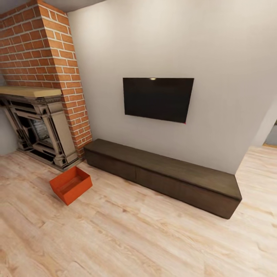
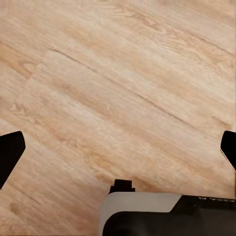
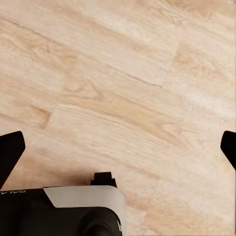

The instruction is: Move the two storage containers from the living room to the garage. In the garage, place one container on the floor and stack the other container on top of it (either order is fine).

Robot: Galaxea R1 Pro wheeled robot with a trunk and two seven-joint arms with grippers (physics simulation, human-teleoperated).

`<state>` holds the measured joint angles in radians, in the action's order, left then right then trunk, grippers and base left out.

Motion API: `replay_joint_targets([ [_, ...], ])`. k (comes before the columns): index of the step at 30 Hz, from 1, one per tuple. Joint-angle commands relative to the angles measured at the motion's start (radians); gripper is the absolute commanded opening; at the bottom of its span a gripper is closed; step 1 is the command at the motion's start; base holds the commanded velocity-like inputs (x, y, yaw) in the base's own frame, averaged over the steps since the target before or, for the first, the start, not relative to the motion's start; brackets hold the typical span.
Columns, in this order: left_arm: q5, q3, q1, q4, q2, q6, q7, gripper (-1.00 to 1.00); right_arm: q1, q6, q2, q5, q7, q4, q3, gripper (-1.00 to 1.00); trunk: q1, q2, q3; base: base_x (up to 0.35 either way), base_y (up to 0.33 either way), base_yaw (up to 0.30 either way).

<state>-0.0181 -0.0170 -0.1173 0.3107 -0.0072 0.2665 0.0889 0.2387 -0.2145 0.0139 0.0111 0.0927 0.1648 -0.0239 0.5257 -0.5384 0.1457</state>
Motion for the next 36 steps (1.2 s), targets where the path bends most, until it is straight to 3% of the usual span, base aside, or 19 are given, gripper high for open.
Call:
replay_joint_targets([
  [1, -0.002, -0.001, -0.001, -0.001, -0.001, 0.003, 0.001, 1.00, 0.001, -0.003, 0.000, 0.001, 0.001, -0.001, -0.002, 1.00, 0.001, -0.001, 0.002, 0.296, -0.212, 0.249],
  [36, -0.002, -0.001, -0.001, -0.001, 0.001, 0.003, 0.002, 1.00, 0.001, -0.003, 0.000, 0.001, 0.001, -0.001, -0.002, 1.00, 0.001, -0.001, 0.002, 0.279, -0.229, 0.249],
])
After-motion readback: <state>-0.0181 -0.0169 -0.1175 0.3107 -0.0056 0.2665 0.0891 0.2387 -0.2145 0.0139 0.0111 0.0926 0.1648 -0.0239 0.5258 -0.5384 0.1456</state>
